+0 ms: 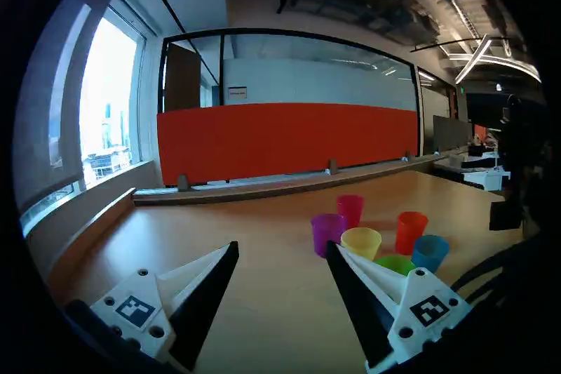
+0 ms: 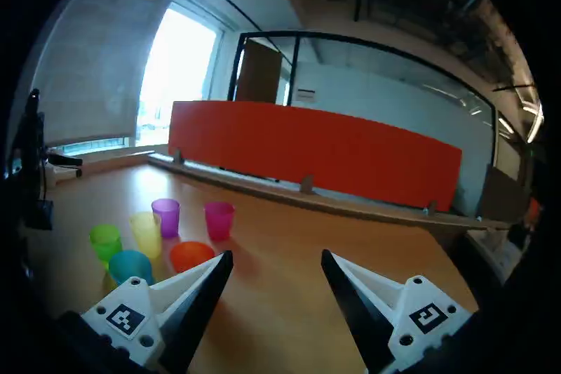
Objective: Pour water
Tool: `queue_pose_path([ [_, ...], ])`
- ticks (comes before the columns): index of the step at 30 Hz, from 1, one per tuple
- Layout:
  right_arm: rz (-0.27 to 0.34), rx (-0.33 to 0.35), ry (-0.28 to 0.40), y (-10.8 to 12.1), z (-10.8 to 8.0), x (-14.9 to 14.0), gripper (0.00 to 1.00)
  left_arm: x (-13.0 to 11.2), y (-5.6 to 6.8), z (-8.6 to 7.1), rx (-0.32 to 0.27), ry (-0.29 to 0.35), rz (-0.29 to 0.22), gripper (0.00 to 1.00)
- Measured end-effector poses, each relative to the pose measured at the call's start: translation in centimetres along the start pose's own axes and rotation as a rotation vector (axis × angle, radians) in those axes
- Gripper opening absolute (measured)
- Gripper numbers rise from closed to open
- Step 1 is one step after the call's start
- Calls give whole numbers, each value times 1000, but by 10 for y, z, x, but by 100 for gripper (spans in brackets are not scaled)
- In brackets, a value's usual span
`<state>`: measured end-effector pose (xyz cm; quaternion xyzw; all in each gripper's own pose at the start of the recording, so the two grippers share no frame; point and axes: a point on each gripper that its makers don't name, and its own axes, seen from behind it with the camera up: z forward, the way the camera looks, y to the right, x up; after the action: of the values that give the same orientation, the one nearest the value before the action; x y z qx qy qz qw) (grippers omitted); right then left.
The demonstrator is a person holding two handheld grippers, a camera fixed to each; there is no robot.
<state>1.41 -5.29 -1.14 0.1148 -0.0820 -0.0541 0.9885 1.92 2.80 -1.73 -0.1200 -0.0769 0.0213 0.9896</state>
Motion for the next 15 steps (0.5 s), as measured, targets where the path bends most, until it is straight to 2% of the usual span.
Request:
queue_pose_path([
  [8,52,-78,72,11,2,13,98,17,-6,-4,52,72,-29,92],
  [15,89,-157,114,22,0,19,98,29,-4,-4,73,125,-67,92],
])
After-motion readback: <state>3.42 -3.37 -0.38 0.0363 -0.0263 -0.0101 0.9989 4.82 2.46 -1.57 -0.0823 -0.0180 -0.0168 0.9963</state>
